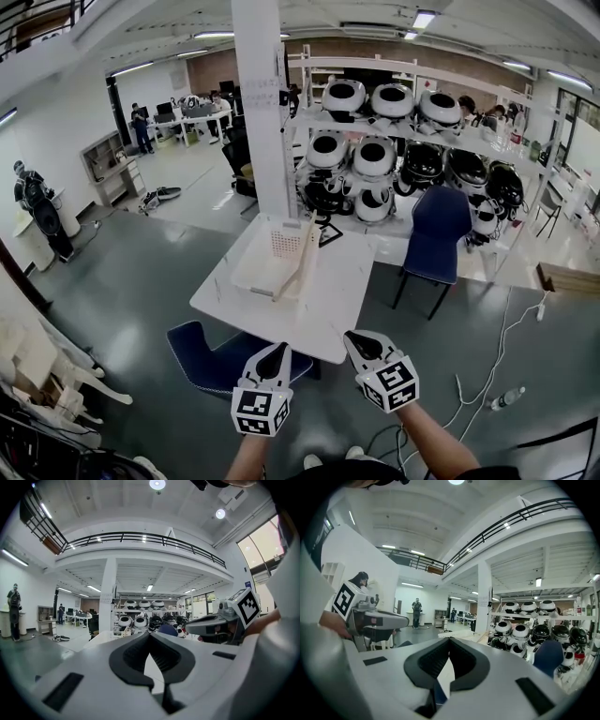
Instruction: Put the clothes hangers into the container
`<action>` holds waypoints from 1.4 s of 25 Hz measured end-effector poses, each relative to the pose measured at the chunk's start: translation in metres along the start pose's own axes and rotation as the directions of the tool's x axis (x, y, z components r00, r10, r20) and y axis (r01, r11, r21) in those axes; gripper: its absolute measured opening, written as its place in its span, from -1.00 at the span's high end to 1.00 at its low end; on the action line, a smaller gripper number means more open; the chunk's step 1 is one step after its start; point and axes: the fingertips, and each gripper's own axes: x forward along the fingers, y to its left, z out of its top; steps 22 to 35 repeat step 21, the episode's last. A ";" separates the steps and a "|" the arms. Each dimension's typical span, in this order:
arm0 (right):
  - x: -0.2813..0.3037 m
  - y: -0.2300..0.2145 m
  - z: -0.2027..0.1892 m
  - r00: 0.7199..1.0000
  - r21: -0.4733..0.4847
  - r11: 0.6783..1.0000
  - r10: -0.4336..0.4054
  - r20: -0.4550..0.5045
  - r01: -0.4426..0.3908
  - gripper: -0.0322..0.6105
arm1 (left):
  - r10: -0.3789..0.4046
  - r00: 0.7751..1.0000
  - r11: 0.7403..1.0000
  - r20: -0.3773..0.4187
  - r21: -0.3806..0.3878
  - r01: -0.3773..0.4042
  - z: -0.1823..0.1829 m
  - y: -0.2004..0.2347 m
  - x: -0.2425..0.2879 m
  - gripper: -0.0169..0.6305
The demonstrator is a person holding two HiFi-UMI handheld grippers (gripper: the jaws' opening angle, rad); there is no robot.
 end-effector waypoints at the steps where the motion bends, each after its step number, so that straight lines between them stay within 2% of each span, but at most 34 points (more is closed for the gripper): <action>1: -0.001 -0.002 0.000 1.000 -0.001 1.000 0.000 -0.002 0.000 0.84 | 0.000 1.000 1.000 0.000 -0.002 0.000 0.000 -0.002 0.001 0.94; 35: -0.002 -0.015 0.002 1.000 0.005 1.000 0.013 0.002 -0.013 0.84 | 0.006 1.000 1.000 0.002 -0.011 -0.006 0.007 -0.013 0.014 0.94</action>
